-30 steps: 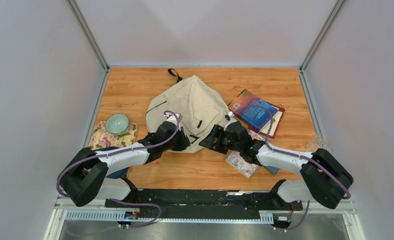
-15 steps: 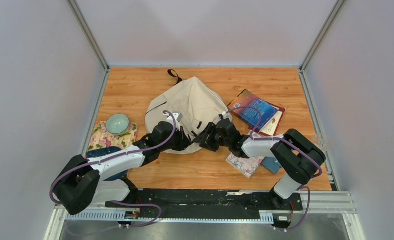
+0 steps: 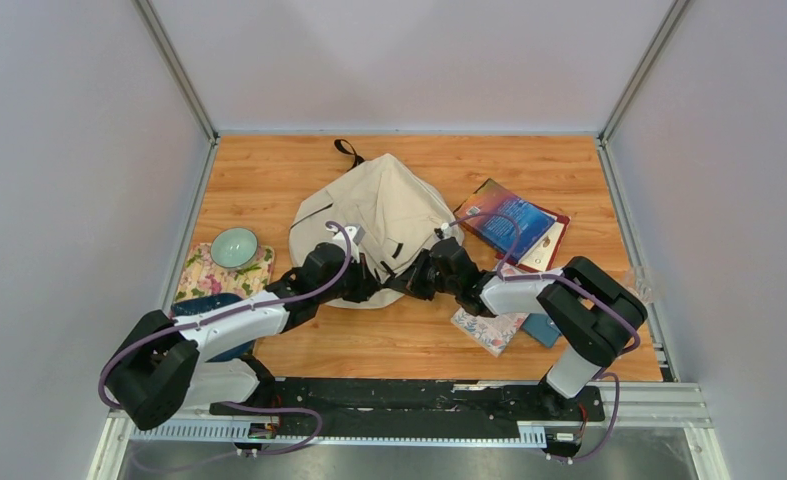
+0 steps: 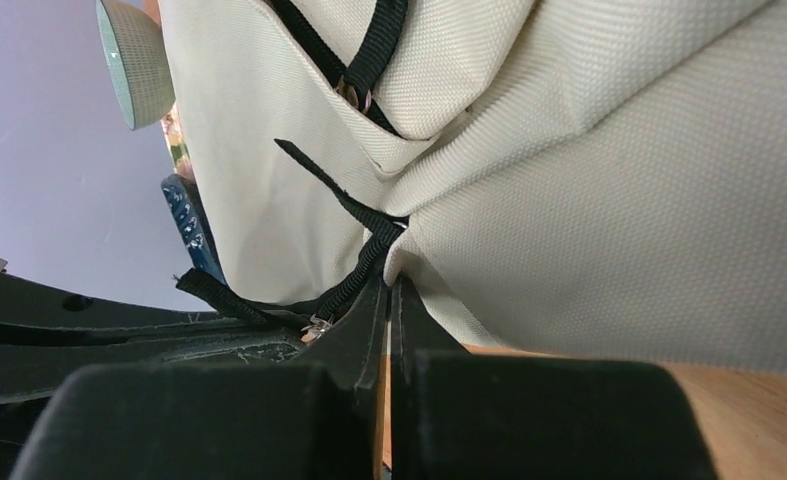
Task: Pack the student bag
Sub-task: Unzip the student bag at the center of the board.
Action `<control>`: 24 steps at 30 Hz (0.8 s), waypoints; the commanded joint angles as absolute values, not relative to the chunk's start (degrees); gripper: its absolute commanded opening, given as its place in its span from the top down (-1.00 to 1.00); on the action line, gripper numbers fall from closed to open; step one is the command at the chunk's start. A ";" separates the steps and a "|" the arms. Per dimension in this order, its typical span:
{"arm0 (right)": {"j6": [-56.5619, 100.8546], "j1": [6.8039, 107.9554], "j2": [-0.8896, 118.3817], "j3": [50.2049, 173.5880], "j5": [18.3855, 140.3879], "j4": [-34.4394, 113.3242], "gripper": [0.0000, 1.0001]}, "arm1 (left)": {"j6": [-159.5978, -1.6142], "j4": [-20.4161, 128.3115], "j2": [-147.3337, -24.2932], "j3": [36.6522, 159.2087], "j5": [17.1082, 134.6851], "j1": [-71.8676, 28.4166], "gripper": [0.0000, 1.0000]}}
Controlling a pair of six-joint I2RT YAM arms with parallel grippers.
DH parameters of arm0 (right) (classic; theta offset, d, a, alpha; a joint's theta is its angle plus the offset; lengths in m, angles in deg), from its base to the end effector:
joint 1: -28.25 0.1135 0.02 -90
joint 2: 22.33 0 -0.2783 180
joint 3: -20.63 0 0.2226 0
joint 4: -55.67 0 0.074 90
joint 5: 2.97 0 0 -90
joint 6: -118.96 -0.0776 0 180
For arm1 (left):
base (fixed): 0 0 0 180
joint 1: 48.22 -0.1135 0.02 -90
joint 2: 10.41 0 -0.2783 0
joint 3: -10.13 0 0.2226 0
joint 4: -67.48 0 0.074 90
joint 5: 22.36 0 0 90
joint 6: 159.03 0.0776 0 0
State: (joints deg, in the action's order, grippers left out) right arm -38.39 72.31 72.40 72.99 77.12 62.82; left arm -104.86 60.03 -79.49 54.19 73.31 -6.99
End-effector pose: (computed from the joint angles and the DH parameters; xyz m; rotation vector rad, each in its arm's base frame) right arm 0.2281 0.2393 0.1541 0.3914 2.4510 1.1825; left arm 0.1829 -0.1705 0.1981 0.1685 2.2636 -0.8638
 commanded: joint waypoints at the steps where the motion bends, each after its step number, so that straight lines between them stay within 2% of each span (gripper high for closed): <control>1: -32.39 71.32 70.22 74.93 82.36 60.79 1.00 | -103.22 58.18 -76.85 54.68 71.34 -6.74 1.00; 5: -28.88 70.27 67.76 73.88 85.09 57.01 1.00 | -101.46 53.00 -75.45 55.29 64.76 -7.44 1.00; 15: -21.50 66.14 64.07 74.31 89.03 52.17 1.00 | -99.97 45.70 -71.32 54.50 60.96 -10.78 1.00; 24: -9.38 61.74 62.04 80.38 88.09 46.54 1.00 | -96.01 48.76 -69.47 54.41 67.45 -10.96 1.00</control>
